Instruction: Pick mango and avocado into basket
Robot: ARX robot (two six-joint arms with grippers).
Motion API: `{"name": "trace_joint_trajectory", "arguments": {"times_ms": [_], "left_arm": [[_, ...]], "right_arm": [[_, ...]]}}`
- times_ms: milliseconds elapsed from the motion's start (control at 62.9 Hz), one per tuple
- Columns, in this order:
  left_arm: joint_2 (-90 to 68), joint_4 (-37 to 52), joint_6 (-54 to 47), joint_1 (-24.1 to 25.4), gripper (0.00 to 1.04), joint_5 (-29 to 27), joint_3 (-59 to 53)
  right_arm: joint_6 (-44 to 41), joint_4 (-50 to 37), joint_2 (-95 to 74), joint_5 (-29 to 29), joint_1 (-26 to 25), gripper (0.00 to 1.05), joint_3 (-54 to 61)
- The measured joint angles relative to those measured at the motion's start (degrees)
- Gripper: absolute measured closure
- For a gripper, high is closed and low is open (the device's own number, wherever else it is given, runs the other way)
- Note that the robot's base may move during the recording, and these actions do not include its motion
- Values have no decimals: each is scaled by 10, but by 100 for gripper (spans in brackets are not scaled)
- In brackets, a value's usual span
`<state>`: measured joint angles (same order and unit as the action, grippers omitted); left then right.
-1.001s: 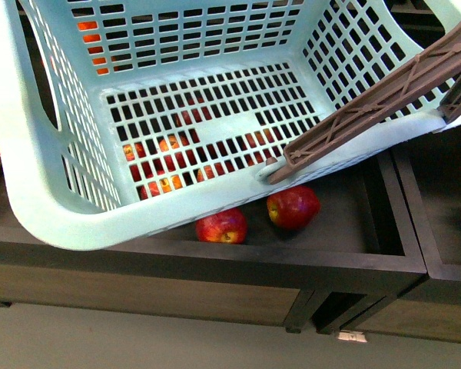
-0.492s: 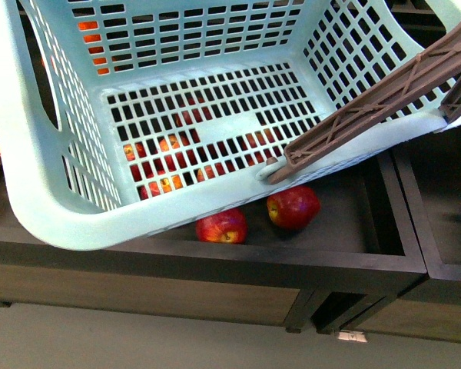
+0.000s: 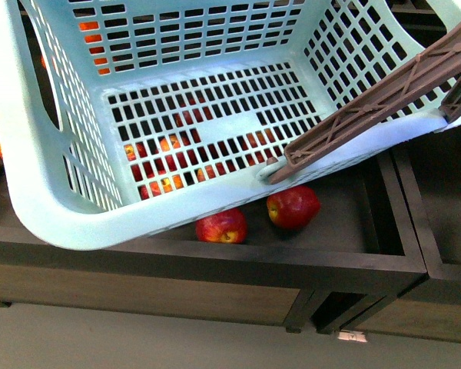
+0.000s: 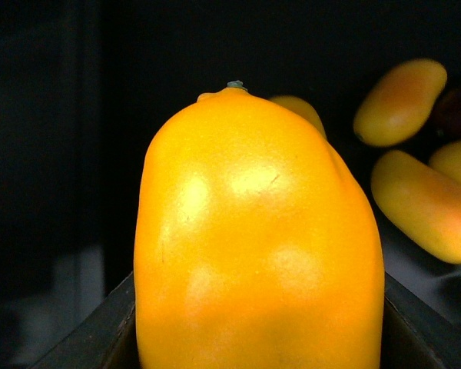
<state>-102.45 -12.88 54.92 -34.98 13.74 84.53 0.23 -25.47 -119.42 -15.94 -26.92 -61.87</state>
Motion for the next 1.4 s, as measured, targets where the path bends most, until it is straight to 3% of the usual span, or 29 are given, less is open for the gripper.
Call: {"name": "trace_joint_trajectory", "arguments": {"times_ms": [175, 350, 810, 1335, 1398], "left_arm": [[0, 0, 0, 0, 90, 0, 0], [0, 0, 0, 0, 90, 0, 0], [0, 0, 0, 0, 90, 0, 0], [0, 0, 0, 0, 90, 0, 0], [0, 0, 0, 0, 90, 0, 0]], "right_arm": [[13, -4, 158, -16, 31, 46, 87], [53, -3, 305, -3, 124, 46, 119], [92, -8, 302, 76, 329, 46, 97], [92, -1, 263, 89, 393, 46, 91], [93, 1, 263, 89, 396, 39, 91]]}}
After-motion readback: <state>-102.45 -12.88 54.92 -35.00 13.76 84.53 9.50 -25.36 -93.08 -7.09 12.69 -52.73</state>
